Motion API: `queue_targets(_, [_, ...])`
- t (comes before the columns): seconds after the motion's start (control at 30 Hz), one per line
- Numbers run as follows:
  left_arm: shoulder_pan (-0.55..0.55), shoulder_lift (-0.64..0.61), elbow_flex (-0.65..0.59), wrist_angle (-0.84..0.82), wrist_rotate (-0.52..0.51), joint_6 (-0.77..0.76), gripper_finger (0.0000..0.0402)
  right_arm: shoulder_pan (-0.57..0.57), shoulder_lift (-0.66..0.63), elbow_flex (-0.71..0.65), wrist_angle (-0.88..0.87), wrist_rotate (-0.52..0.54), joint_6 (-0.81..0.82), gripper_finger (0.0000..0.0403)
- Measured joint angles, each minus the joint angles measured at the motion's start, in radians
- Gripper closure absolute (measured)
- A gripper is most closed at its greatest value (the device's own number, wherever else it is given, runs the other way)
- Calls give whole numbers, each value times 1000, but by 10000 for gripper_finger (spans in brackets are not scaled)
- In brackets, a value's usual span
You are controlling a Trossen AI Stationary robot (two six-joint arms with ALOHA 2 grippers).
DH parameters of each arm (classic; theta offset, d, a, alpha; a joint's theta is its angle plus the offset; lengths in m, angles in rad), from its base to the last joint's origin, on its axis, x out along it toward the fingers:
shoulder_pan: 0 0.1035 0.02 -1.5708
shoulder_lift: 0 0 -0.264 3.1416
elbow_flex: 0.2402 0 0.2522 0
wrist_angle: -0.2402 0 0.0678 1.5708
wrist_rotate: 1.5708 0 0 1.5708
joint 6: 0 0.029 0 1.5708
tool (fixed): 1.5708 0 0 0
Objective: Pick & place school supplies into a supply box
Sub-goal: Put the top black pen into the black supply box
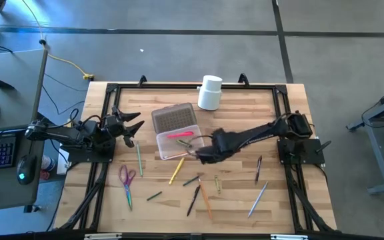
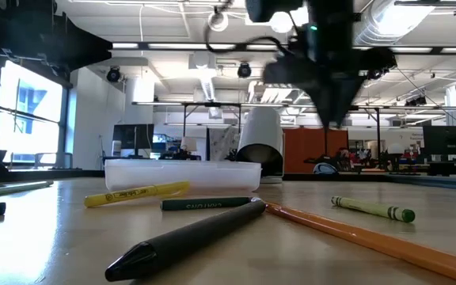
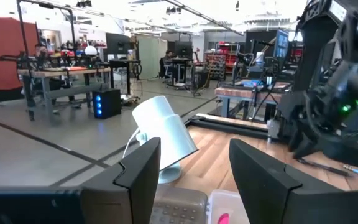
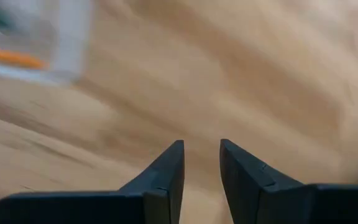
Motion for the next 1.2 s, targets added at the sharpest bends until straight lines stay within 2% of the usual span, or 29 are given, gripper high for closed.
queue_targets(0.1, [0, 0, 0, -8, 0, 0, 177, 46, 0, -68, -46, -127, 152, 318])
queue_targets(0.27, [0, 0, 0, -10, 0, 0, 177, 119, 0, -163, 30, -404, 322, 318])
queue_targets(0.33, [0, 0, 0, -11, 0, 0, 177, 151, 0, -183, 31, -462, 368, 318])
queue_targets(0.4, [0, 0, 0, -10, 0, 0, 177, 184, -6, -198, 32, -445, 383, 318])
queue_targets(0.57, [0, 0, 0, -10, 1, 0, 177, 247, -99, -233, 62, -290, 514, 318])
queue_targets(0.67, [0, 0, 0, -10, 2, -1, 177, 271, -132, -281, 65, -220, 528, 318])
queue_targets(0.73, [0, 0, 0, -9, 2, -1, 177, 276, -140, -329, 87, -231, 528, 318])
queue_targets(0.93, [0, 0, 0, -7, 2, -1, 177, 280, -180, -482, 274, -406, 582, 318])
queue_targets(1.2, [0, 0, 0, -1, 2, -1, 176, 296, -254, -570, 291, -394, 626, 318])
